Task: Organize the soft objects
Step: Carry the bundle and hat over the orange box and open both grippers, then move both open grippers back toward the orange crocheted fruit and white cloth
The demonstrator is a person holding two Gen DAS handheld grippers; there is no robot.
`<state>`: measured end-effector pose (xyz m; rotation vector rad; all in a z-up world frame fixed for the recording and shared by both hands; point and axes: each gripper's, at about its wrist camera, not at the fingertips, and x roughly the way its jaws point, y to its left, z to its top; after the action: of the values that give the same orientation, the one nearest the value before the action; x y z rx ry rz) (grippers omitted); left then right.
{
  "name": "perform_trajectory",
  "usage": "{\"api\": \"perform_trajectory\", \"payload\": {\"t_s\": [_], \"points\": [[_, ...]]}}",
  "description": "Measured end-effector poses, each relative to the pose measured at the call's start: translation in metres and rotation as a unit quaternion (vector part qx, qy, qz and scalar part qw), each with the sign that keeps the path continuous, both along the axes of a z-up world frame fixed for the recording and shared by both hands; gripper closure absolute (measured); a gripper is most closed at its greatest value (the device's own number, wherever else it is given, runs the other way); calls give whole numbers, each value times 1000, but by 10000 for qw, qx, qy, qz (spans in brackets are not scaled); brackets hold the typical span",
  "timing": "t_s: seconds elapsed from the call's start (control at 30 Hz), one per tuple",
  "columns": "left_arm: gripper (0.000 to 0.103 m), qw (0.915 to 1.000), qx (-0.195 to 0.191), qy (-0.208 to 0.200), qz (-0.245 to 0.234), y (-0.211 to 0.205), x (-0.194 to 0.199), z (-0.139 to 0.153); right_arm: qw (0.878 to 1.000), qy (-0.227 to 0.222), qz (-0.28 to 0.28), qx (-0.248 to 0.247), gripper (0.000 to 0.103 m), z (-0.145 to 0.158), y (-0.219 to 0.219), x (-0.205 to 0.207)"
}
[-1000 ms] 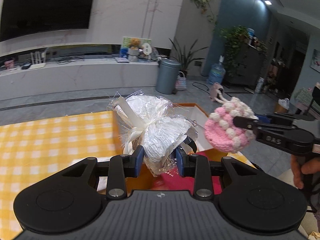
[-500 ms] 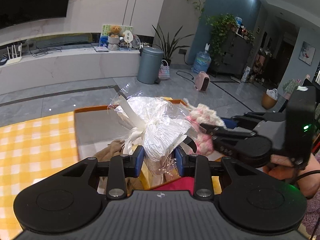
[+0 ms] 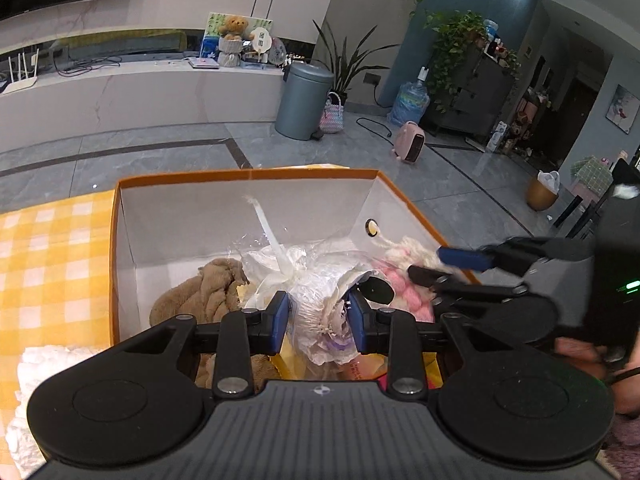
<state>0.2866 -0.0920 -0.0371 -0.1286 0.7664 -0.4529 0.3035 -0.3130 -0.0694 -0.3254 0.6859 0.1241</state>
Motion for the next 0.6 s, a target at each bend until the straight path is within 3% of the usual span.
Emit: {"api": "perform_trajectory", "payload": {"t_s": [0.1,0.33,0.5,0.6], "points": [[67,10000,27,28,-49,-2,4,-4,9998,-80,100,126,56,6,-3,-5],[60,9997,133,167,-130,-5,7,-9,9996,-111,243,120,53,12,2,-20],[25,9999,64,93,-35,2,3,-5,9996,-108,262,52,50,12,3,-28],[19,10000,49,-59,37,7,-2,5,9996,-122,266,36,50,15,4,-34]]}}
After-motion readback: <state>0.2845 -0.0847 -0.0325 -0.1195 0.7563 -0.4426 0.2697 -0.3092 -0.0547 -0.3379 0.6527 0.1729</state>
